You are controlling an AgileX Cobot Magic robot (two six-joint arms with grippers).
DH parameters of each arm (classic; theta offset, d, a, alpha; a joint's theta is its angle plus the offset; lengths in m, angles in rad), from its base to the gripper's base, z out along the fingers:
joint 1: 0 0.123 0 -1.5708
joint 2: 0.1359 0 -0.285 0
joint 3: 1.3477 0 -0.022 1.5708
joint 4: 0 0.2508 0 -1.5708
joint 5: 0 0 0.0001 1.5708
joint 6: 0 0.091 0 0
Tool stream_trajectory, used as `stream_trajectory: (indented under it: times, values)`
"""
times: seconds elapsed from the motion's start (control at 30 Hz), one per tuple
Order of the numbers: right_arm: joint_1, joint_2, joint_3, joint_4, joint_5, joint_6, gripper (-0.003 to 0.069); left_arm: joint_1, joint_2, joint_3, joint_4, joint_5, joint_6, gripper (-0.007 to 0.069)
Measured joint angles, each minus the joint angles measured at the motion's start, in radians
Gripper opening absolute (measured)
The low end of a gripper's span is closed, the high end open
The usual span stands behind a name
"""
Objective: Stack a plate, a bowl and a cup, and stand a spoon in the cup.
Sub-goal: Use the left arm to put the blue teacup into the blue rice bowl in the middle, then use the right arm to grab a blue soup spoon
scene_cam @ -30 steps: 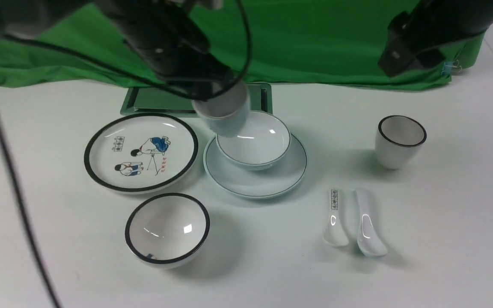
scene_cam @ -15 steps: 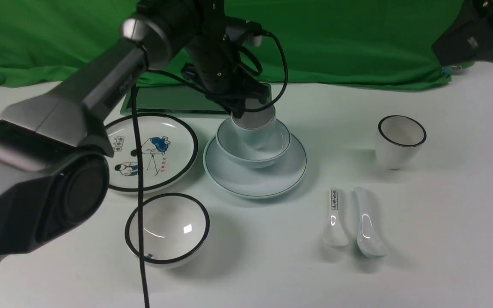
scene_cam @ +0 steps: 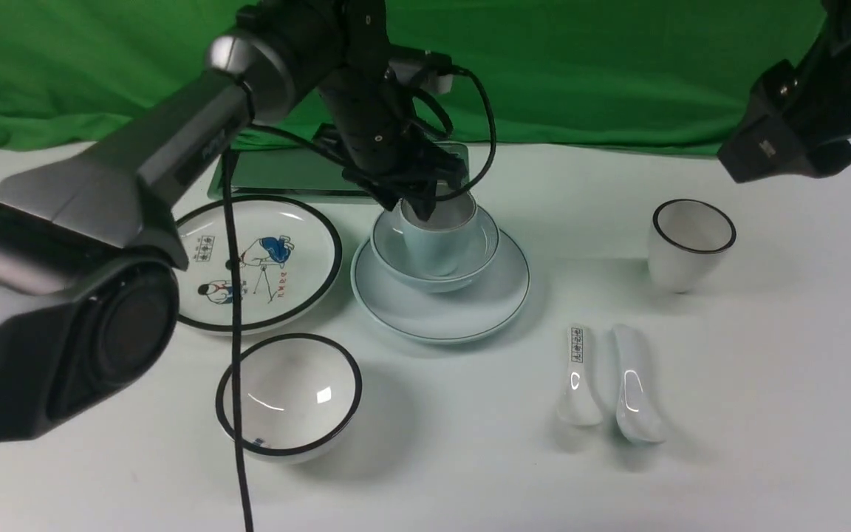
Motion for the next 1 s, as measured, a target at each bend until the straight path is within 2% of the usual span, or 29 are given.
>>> stream_trajectory:
  times: [0.03, 0.1, 0.17, 0.37, 0.53, 0.57, 0.67, 0.7, 0.73, 0.77, 0.87, 1.0]
  values:
    - [0.000, 0.000, 0.001, 0.000, 0.006, 0.000, 0.0489, 0.000, -0.036, 0.000, 0.021, 0.000, 0.000, 0.0382]
    - [0.000, 0.000, 0.012, -0.001, 0.007, 0.000, 0.0489, 0.000, -0.128, 0.000, 0.063, 0.000, 0.000, 0.0442]
    - [0.000, -0.001, 0.036, -0.010, 0.005, 0.004, 0.0489, 0.000, -0.209, -0.001, 0.101, -0.001, 0.000, 0.0470]
    - [0.000, -0.001, 0.218, -0.029, -0.126, 0.076, 0.0489, 0.000, -0.433, 0.000, 0.194, -0.005, -0.015, 0.0455]
    - [0.000, 0.041, 0.473, -0.031, -0.427, 0.178, 0.0489, 0.000, -0.649, 0.136, 0.367, -0.007, -0.051, 0.0296]
    - [0.000, 0.045, 0.478, -0.031, -0.435, 0.186, 0.0489, 0.000, -0.656, 0.145, 0.374, -0.007, -0.053, 0.0281]
    - [0.000, 0.143, 0.515, -0.048, -0.542, 0.256, 0.0489, 0.000, -0.789, 0.335, 0.444, -0.005, -0.078, 0.0155]
    - [0.000, 0.149, 0.516, -0.053, -0.556, 0.266, 0.0489, 0.000, -0.789, 0.347, 0.446, -0.005, -0.079, 0.0155]
    - [0.000, 0.200, 0.519, -0.073, -0.611, 0.301, 0.0489, 0.000, -0.854, 0.461, 0.457, -0.004, -0.081, 0.0097]
    - [0.000, 0.238, 0.519, -0.094, -0.643, 0.331, 0.0489, 0.000, -0.889, 0.525, 0.463, -0.003, -0.090, 0.0069]
    - [0.000, 0.315, 0.511, -0.150, -0.702, 0.402, 0.0489, 0.000, -0.985, 0.700, 0.475, -0.018, -0.128, 0.0018]
    - [-0.002, 0.399, 0.490, -0.195, -0.732, 0.462, 0.0489, 0.000, -1.084, 0.874, 0.476, -0.073, -0.157, 0.0000]
